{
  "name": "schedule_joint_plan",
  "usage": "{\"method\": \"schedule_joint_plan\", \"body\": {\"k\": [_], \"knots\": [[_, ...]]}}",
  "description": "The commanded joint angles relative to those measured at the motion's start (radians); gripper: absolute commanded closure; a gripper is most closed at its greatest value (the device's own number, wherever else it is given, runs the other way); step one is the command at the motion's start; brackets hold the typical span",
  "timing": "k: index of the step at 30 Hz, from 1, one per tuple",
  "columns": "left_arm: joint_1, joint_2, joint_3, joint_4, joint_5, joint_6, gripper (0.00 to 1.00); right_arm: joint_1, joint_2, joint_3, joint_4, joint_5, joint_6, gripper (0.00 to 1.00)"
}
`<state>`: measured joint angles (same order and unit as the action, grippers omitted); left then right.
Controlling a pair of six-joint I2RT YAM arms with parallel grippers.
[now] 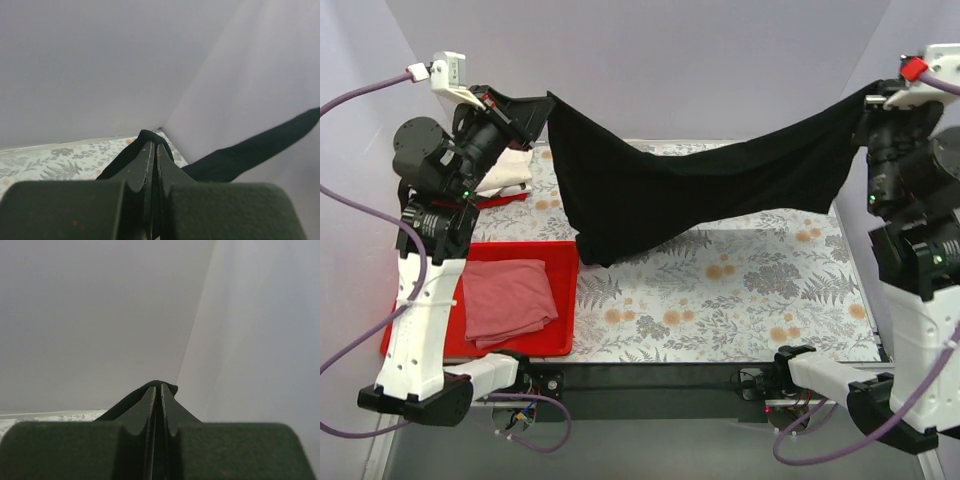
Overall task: Fold and stack the t-shirts
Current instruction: Flatten the tshirt out
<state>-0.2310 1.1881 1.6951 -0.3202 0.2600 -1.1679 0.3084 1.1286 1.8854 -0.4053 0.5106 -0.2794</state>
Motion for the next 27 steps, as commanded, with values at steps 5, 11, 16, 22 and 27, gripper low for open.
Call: {"method": "schedule_joint_plan", "body": {"k": [5,11,16,22,27], "knots": [[0.005,-0.127,0.060,-0.008,0.286,-0.042,1.00,-0.005,-0.145,0.059,-0.026,-0.104,0.022,0.99],[0.005,-0.183,0.106,0.009,0.341,-0.093,1.00,-0.005,-0.164,0.190,-0.076,-0.124,0.016,0.99],[0.004,-0.212,0.144,0.044,0.341,-0.130,1.00,-0.005,-0.173,0.248,-0.084,-0.159,0.016,0.99],[0.005,-0.200,0.129,0.118,0.360,-0.174,1.00,-0.003,-0.165,0.238,-0.082,-0.170,0.009,0.99],[0.004,-0.075,0.034,0.142,0.325,-0.174,1.00,-0.003,-0.116,0.109,-0.053,-0.165,0.025,0.99]]}}
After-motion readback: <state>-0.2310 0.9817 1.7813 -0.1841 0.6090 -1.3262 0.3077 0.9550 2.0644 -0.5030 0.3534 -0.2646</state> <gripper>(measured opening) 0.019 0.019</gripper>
